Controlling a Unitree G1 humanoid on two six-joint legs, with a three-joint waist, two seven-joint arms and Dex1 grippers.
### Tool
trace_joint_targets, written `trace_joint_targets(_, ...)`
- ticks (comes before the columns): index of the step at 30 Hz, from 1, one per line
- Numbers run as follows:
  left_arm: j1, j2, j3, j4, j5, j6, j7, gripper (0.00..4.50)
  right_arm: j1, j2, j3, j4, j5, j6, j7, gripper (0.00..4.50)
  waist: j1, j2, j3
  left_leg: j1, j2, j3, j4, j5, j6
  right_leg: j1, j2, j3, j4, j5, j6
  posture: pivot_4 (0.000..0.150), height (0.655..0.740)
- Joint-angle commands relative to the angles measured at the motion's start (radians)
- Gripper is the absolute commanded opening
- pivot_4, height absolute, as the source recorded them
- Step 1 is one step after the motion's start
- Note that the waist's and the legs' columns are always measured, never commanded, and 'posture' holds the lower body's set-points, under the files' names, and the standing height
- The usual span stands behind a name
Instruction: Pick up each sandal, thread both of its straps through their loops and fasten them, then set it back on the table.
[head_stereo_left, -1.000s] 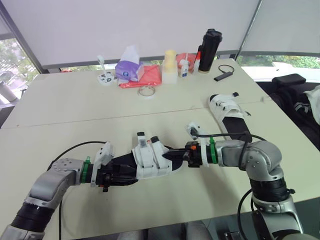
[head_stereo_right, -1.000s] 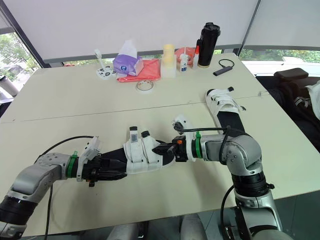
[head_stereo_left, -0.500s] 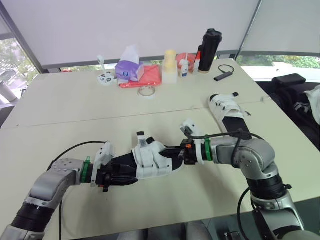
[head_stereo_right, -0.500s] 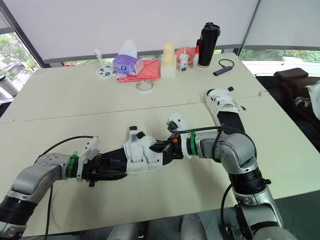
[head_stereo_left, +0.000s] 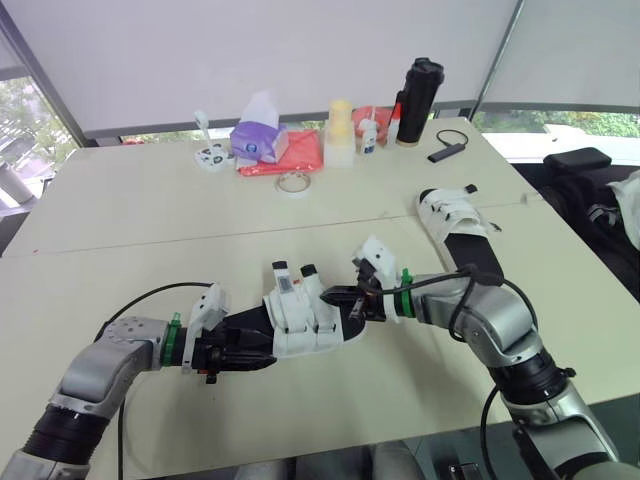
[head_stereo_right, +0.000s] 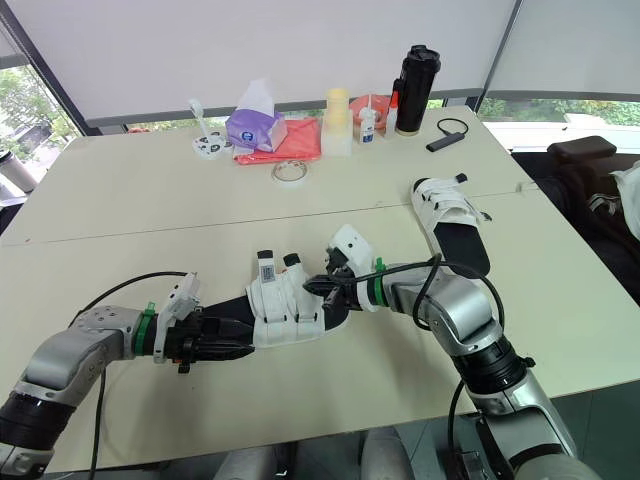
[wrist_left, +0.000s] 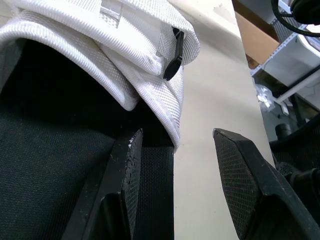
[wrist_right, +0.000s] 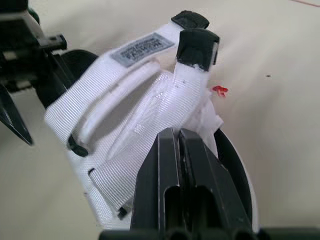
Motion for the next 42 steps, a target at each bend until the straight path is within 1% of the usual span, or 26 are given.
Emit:
trace_joint_targets(1,0.019,-0.006,-0.036,0.017,0.02,0.024,0.016,2.28,0.004,-0.01,0.0,-0.027,-0.029,-0.033,0.008,0.07,0.0,0.0,0.0,0.0,0.0,0.0,0.0,0.0,0.0,0.0,0.0,0.0,0.0,0.0,0.0,0.15,0.74)
trace_joint_targets(6,0.018,-0.008,-0.037,0.016,0.02,0.024,0.017,2.28,0.011,-0.009,-0.002,-0.038,-0.031,-0.028,0.021,0.07,0.0,0.0,0.0,0.0,0.0,0.0,0.0,0.0,0.0,0.0,0.0,0.0,0.0,0.0,0.0,0.15,0.74)
trace_joint_targets(12,0.013,-0.013,-0.04,0.022,0.022,0.021,0.016,2.28,0.011,-0.05,0.047,-0.064,-0.107,-0.081,0.034,0.07,0.001,0.0,0.0,0.0,0.0,0.0,0.0,0.0,0.0,0.0,0.0,0.0,0.0,0.0,0.0,0.15,0.74)
trace_joint_targets(17,0.011,-0.015,-0.042,0.024,0.023,0.019,0.015,2.28,0.015,-0.047,0.05,-0.067,-0.124,-0.095,0.042,0.07,0.001,0.0,0.0,0.0,0.0,0.0,0.0,0.0,0.0,0.0,0.0,0.0,0.0,0.0,0.0,0.15,0.74)
trace_joint_targets(19,0.009,-0.017,-0.043,0.025,0.023,0.02,0.017,2.28,0.016,-0.043,0.046,-0.065,-0.124,-0.093,0.045,0.59,0.002,0.0,0.0,0.0,0.0,0.0,0.0,0.0,0.0,0.0,0.0,0.0,0.0,0.0,0.0,0.15,0.74)
trace_joint_targets(20,0.009,-0.018,-0.043,0.025,0.024,0.019,0.018,2.28,0.016,-0.042,0.046,-0.066,-0.126,-0.093,0.046,0.99,0.002,0.0,0.0,0.0,0.0,0.0,0.0,0.0,0.0,0.0,0.0,0.0,0.0,0.0,0.0,0.15,0.74)
trace_joint_targets(21,0.01,-0.019,-0.043,0.024,0.023,0.02,0.018,2.28,0.016,-0.042,0.047,-0.066,-0.131,-0.093,0.045,1.42,0.002,0.0,0.0,0.0,0.0,0.0,0.0,0.0,0.0,0.0,0.0,0.0,0.0,0.0,0.0,0.15,0.74)
trace_joint_targets(23,0.011,-0.02,-0.043,0.023,0.024,0.021,0.019,2.28,0.015,-0.041,0.046,-0.066,-0.139,-0.095,0.042,2.48,0.001,0.0,0.0,0.0,0.0,0.0,0.0,0.0,0.0,0.0,0.0,0.0,0.0,0.0,0.0,0.15,0.74)
trace_joint_targets(24,0.011,-0.021,-0.042,0.022,0.023,0.022,0.019,2.28,0.014,-0.042,0.046,-0.067,-0.145,-0.099,0.041,2.91,0.001,0.0,0.0,0.0,0.0,0.0,0.0,0.0,0.0,0.0,0.0,0.0,0.0,0.0,0.0,0.15,0.74)
trace_joint_targets(33,0.018,-0.023,-0.04,0.016,0.02,0.025,0.024,2.28,0.008,-0.034,0.058,-0.096,-0.216,-0.196,0.04,2.91,0.001,0.0,0.0,0.0,0.0,0.0,0.0,0.0,0.0,0.0,0.0,0.0,0.0,0.0,0.0,0.15,0.74)
trace_joint_targets(37,0.019,-0.025,-0.04,0.018,0.02,0.024,0.025,2.28,-0.015,0.005,0.04,-0.055,-0.249,-0.227,0.0,2.91,0.001,0.0,0.0,0.0,0.0,0.0,0.0,0.0,0.0,0.0,0.0,0.0,0.0,0.0,0.0,0.15,0.74)
trace_joint_targets(42,0.018,-0.029,-0.039,0.017,0.019,0.026,0.028,2.28,-0.015,0.009,0.067,0.0,-0.31,-0.284,0.006,2.91,0.003,0.0,0.0,0.0,0.0,0.0,0.0,0.0,0.0,0.0,0.0,0.0,0.0,0.0,0.0,0.15,0.74)
